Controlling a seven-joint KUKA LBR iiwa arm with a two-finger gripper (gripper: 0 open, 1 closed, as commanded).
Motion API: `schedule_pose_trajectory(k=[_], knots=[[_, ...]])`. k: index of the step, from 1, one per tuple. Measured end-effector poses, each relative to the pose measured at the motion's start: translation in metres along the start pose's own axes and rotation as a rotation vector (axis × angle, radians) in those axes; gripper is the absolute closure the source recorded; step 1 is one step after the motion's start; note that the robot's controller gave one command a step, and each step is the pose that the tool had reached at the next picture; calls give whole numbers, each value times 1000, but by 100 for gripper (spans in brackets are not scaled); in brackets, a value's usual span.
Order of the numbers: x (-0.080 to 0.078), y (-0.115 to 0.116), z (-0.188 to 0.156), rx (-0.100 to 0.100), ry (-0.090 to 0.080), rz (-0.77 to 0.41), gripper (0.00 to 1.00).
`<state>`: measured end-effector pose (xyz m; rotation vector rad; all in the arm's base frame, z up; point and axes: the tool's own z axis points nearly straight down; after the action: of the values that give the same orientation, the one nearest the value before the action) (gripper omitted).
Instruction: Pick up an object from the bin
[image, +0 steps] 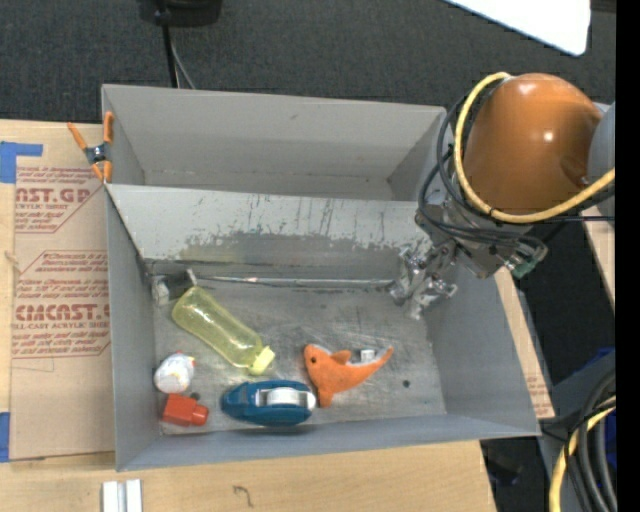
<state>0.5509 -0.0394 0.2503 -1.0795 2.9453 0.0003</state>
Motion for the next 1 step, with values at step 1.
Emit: schedule_pose_trajectory(k=[1], knots=[[0,0,0,-1,1,0,100]])
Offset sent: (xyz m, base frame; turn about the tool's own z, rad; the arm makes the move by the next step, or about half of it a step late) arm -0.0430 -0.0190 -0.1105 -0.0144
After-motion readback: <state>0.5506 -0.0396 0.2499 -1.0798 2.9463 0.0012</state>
